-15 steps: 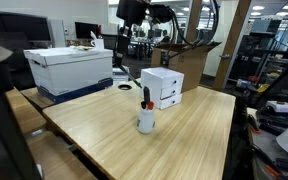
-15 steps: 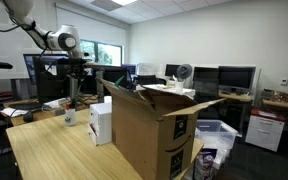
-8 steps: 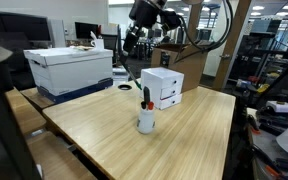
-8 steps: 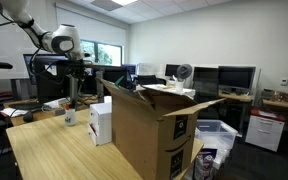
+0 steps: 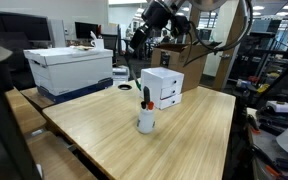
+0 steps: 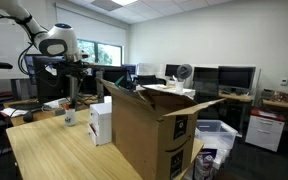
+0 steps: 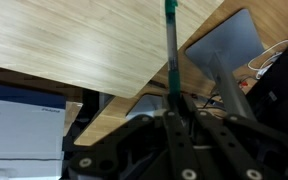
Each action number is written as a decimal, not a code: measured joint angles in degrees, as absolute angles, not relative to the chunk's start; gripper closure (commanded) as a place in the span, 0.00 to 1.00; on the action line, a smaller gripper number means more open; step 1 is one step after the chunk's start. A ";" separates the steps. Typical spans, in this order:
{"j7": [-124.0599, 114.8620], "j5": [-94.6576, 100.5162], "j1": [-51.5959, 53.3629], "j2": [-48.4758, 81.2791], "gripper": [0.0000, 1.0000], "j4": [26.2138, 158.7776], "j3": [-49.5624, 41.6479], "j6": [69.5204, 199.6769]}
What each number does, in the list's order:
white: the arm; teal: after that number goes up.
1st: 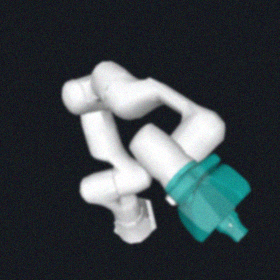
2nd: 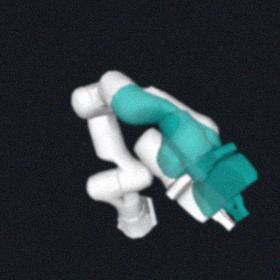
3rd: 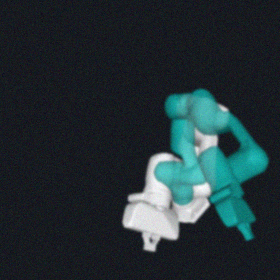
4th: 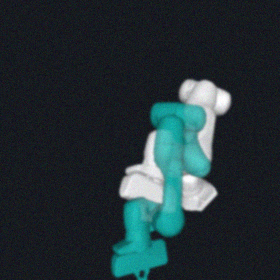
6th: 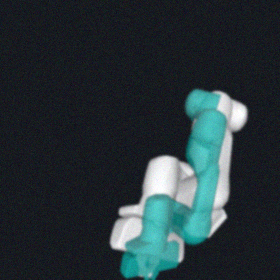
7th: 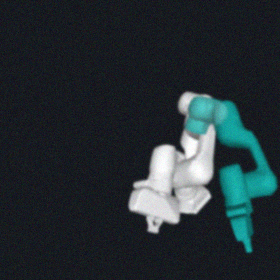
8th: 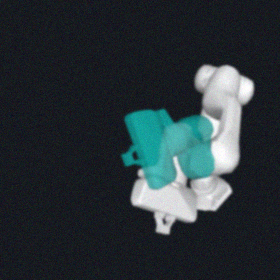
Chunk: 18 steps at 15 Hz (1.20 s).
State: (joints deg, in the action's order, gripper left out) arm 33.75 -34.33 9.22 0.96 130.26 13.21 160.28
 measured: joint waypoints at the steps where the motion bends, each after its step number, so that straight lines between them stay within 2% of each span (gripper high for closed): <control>1: 35.99 -37.14 9.28 0.21 0.93 131.16 13.31 160.93; 11: 56.59 -60.81 12.98 -6.49 0.93 139.29 13.84 166.59; 18: 67.06 -70.69 15.02 -6.61 0.93 140.03 13.84 168.23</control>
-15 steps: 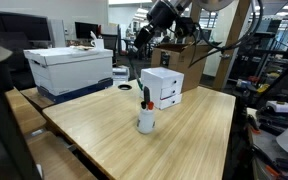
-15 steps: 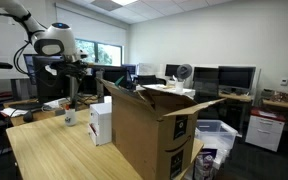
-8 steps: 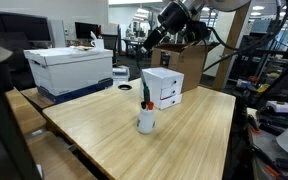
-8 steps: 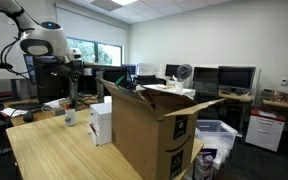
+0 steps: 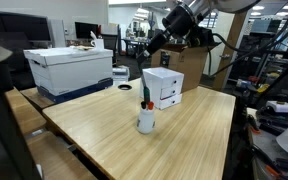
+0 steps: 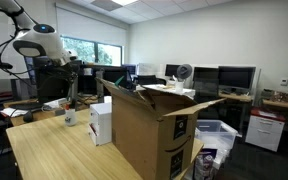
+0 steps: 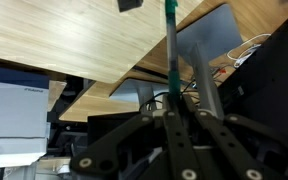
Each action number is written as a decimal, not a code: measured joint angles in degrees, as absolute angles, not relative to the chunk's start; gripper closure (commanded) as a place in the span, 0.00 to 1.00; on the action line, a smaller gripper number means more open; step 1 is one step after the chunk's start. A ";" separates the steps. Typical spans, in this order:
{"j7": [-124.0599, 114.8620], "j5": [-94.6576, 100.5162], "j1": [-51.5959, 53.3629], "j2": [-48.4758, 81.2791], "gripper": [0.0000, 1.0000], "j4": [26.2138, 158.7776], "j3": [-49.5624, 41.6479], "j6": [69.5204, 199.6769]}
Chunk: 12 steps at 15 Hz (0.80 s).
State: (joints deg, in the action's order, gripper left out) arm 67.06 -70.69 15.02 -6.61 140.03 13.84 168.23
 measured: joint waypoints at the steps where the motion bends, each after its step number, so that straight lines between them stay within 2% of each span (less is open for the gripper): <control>1: 68.19 -71.70 15.13 -6.56 0.93 140.10 13.83 168.47; 12: 82.52 -81.24 15.21 -5.89 0.93 140.19 13.69 169.15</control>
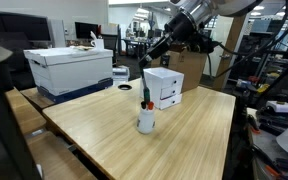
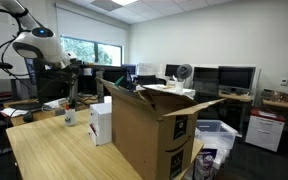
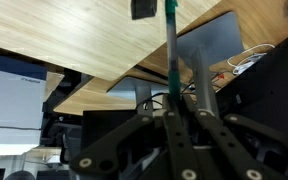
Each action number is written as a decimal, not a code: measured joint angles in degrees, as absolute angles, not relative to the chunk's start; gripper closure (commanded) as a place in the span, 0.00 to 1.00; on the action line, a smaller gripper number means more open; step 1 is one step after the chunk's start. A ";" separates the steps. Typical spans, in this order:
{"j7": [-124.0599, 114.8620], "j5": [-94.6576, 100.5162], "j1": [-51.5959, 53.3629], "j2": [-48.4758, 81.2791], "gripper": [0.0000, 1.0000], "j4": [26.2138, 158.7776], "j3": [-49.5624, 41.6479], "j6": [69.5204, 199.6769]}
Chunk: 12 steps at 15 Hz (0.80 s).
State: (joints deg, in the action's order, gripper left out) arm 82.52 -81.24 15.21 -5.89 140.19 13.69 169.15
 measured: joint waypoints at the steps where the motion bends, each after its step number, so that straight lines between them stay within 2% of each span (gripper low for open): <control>1: 83.51 -81.87 15.21 -5.76 0.93 140.19 13.69 169.16; 12: 102.66 -95.42 15.24 -3.32 0.93 139.57 13.86 168.96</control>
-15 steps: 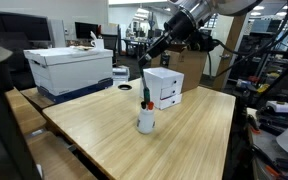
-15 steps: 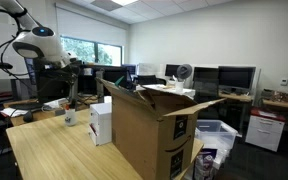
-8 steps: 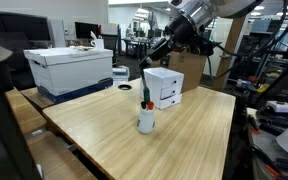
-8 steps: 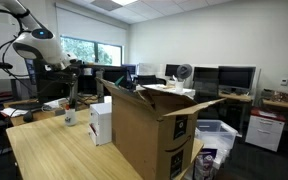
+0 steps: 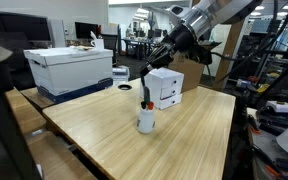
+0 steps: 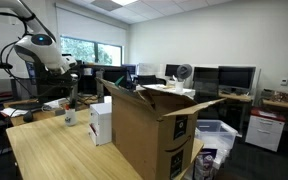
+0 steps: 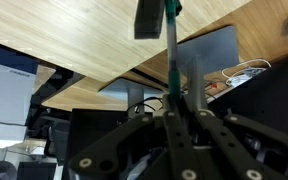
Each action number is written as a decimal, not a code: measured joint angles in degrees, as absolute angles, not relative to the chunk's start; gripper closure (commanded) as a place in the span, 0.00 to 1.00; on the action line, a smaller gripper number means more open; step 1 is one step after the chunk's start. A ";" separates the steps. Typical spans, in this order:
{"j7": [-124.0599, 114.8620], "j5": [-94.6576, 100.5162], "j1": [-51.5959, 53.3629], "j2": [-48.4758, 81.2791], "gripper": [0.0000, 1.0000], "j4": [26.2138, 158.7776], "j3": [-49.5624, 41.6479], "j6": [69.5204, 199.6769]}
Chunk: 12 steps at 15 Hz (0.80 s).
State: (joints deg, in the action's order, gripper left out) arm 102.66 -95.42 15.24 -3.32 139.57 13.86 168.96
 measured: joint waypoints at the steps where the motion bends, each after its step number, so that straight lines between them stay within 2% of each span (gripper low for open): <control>1: 103.80 -96.45 15.24 -3.03 0.93 139.53 13.84 168.88; 12: 112.33 -104.11 15.14 0.61 0.93 139.47 12.25 167.61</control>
State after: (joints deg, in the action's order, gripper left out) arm 112.33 -104.11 15.14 0.61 139.47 12.25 167.61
